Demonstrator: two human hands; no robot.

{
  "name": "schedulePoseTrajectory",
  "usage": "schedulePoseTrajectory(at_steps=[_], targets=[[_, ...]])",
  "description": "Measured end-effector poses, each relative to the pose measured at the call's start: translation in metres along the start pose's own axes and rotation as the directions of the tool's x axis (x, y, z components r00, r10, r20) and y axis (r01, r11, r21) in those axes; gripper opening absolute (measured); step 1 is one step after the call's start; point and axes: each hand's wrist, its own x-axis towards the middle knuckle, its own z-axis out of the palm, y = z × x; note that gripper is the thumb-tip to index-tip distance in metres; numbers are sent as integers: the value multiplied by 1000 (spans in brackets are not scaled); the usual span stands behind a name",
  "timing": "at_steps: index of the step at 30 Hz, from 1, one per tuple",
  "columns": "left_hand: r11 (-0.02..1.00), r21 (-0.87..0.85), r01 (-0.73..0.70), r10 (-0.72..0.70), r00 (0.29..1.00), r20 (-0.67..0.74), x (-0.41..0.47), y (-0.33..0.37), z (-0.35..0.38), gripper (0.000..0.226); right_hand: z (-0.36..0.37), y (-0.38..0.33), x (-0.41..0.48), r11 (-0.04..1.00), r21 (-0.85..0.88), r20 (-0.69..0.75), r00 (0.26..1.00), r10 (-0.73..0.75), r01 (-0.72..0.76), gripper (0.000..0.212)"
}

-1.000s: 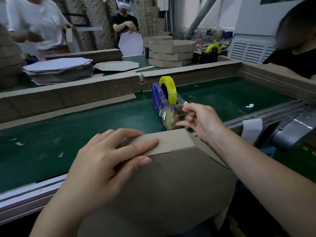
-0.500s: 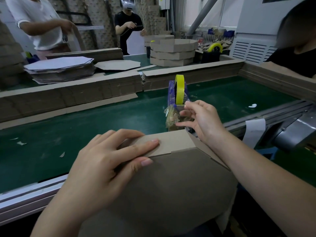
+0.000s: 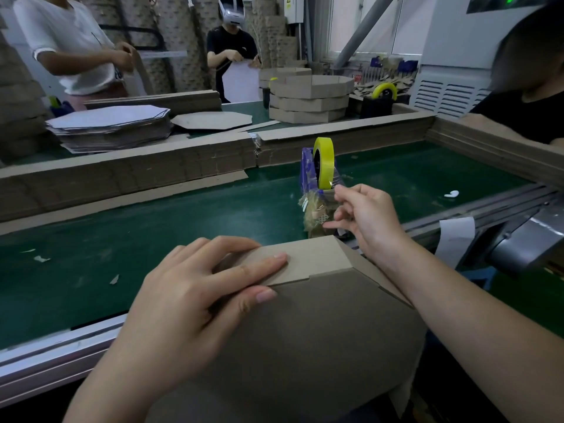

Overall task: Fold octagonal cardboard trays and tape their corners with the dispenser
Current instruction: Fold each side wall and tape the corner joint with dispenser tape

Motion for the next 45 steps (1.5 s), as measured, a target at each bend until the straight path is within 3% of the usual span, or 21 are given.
schedulePoseTrajectory(at_steps=[24,45], targets=[[999,35,-23,22,1000,20,2,1,2,37,-2,16,1,984,-128,63,991,-116,123,20],[997,65,-34,32,999,21,5,2,5,38,-9,15,1,981,-109,145,979,-146,163,31]])
